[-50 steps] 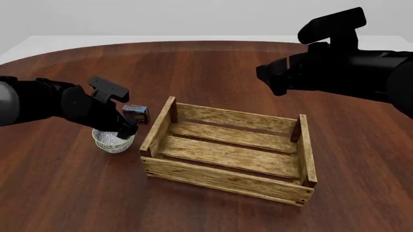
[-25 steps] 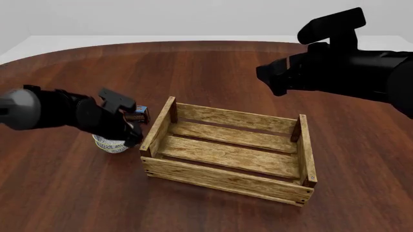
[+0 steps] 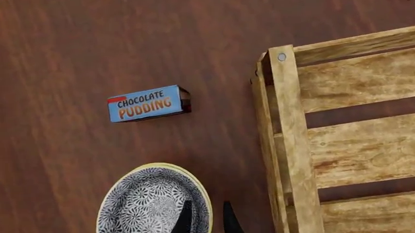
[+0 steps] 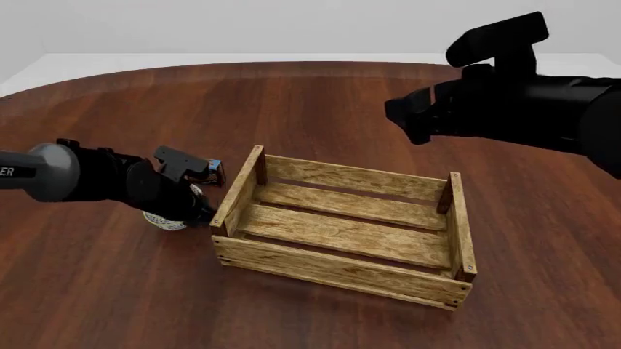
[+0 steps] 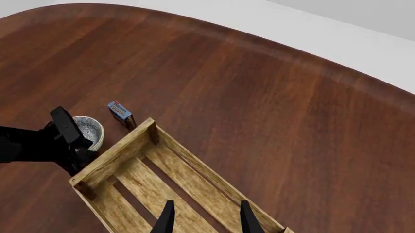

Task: Stack the right bowl on the left bowl and place them in the tray.

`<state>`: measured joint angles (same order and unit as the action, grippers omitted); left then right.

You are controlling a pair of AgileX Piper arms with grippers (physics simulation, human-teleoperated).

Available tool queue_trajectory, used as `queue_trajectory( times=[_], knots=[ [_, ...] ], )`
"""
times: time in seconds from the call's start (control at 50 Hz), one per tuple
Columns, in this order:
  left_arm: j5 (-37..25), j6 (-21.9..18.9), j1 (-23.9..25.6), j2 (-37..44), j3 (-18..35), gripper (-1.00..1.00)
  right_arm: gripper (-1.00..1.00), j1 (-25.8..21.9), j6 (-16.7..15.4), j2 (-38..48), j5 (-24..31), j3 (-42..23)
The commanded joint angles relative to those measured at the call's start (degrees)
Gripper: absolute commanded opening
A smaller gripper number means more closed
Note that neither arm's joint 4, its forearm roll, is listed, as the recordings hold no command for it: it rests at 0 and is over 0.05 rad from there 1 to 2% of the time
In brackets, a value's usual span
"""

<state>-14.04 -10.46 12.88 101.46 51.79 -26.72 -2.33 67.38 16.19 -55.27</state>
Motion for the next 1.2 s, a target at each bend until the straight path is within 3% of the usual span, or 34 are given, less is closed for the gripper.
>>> queue_trajectory(
  times=[0.02, 0.36, 0.6, 1.2],
  knots=[
    [3.3, 1.3, -0.8, -0.2, -3.1, -1.00, 1.00, 0.0, 0.0, 0.2, 0.0, 0.0],
    [3.2, 0.0, -1.6, -1.5, -3.8, -1.00, 1.00, 0.0, -0.1, 0.2, -0.1, 0.1],
    [0.7, -2.6, -4.8, -7.4, -4.0, -1.00, 1.00, -0.2, -0.1, -0.1, -0.1, 0.3],
    [-3.4, -5.6, -6.7, -16.4, -3.5, -1.00, 1.00, -0.1, 0.0, -2.9, 1.3, 0.3]
  ],
)
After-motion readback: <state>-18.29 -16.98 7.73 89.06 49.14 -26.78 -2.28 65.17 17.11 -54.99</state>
